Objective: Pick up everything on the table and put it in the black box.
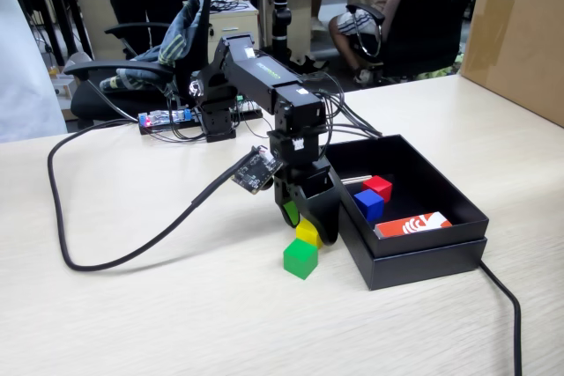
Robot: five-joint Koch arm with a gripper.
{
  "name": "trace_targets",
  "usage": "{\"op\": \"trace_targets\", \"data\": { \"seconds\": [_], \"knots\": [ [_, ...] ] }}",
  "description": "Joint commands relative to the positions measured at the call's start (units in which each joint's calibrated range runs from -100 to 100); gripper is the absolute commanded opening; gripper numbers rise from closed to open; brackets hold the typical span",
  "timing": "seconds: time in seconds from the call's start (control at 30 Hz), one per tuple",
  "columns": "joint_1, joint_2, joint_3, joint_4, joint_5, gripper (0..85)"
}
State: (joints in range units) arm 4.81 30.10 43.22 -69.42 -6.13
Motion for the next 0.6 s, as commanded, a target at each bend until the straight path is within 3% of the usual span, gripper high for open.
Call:
{"op": "trace_targets", "data": {
  "seconds": [0.0,0.07,0.37,0.57],
  "knots": [
    [0.0,-1.2,5.6,0.1,1.6,16.6],
    [-0.1,-2.5,5.6,0.0,2.1,11.3],
    [0.9,-30.3,3.2,0.1,2.2,11.4],
    [8.3,-33.0,8.9,0.1,3.9,11.4]
  ]
}}
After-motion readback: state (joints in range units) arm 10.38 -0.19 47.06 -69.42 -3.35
